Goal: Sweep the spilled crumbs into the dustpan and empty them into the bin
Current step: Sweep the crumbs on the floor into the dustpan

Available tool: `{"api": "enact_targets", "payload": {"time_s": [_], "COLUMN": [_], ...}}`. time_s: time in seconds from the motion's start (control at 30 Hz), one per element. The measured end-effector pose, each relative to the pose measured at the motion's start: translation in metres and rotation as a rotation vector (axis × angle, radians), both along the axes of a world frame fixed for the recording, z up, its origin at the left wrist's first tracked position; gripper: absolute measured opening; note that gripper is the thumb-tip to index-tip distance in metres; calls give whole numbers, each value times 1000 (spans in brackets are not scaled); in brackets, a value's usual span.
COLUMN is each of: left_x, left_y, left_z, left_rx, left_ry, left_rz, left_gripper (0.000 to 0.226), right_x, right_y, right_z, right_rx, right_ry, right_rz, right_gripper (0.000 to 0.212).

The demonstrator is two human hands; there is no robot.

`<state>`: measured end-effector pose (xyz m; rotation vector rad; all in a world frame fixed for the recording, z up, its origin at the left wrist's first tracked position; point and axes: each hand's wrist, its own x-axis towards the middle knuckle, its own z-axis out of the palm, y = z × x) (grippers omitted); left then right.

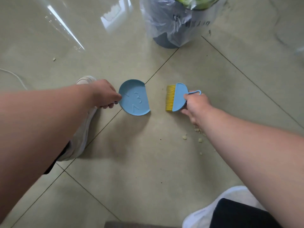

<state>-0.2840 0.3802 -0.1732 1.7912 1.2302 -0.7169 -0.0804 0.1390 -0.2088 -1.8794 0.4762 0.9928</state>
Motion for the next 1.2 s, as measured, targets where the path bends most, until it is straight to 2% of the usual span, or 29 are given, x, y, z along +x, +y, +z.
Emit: {"api": "enact_targets", "payload": {"time_s": [0.23,0.33,0.43,0.5,0.63,0.87,1.0,1.2], "left_x": [32,45,53,54,43,7,1,22], "left_y": [-53,-75,-88,-93,-97,-89,-96,-131], "left_z": [-3,-7,-8,-5,-1,-13,-20,-22], "left_rx": [-9,3,0,-5,-9,-70,-143,-241], "left_ry": [-6,-31,-52,-48,-16,162,217,163], "left_rz": [-115,-150,-178,-222,-318,-301,-297,-278], "left_gripper": [23,24,25,25,26,22,17,20], "right_x": [31,42,41,32,1,-45,-47,-20], "right_y": [-56,-82,-101,-110,-123,-151,-163,-170], "right_z": [4,5,11,15,22,12,4,9], "right_rx": [-12,23,88,119,138,42,0,-22], "right_ry": [-22,15,81,126,224,314,289,157], "right_rz": [-101,-149,-173,-137,64,273,339,276], "right_gripper": [12,22,17,16,19,15,18,18]}}
